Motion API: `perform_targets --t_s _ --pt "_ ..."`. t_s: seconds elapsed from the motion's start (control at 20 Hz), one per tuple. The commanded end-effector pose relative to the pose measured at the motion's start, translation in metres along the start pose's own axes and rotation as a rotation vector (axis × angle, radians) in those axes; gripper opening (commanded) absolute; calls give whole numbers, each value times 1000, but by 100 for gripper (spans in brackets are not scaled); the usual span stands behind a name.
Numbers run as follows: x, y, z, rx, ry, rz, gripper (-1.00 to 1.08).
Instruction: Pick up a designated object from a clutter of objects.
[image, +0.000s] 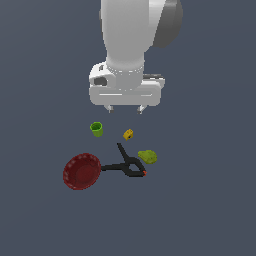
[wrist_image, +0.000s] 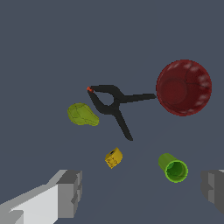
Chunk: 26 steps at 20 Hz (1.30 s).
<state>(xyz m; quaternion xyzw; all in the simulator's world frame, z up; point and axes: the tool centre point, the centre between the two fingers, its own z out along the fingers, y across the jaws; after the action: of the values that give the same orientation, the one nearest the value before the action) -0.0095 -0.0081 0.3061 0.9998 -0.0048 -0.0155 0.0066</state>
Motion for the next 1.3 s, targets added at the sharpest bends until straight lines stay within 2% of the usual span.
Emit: perform_targets --t_s 0.0,0.45,0.85,1.25 --pt "0 0 0 0 0 0 100" --pt "-6 2 13 23 -48 -2 100" --pt "-6 7 20 24 -45 13 100" --pt "-11 31 52 33 -34 82 100"
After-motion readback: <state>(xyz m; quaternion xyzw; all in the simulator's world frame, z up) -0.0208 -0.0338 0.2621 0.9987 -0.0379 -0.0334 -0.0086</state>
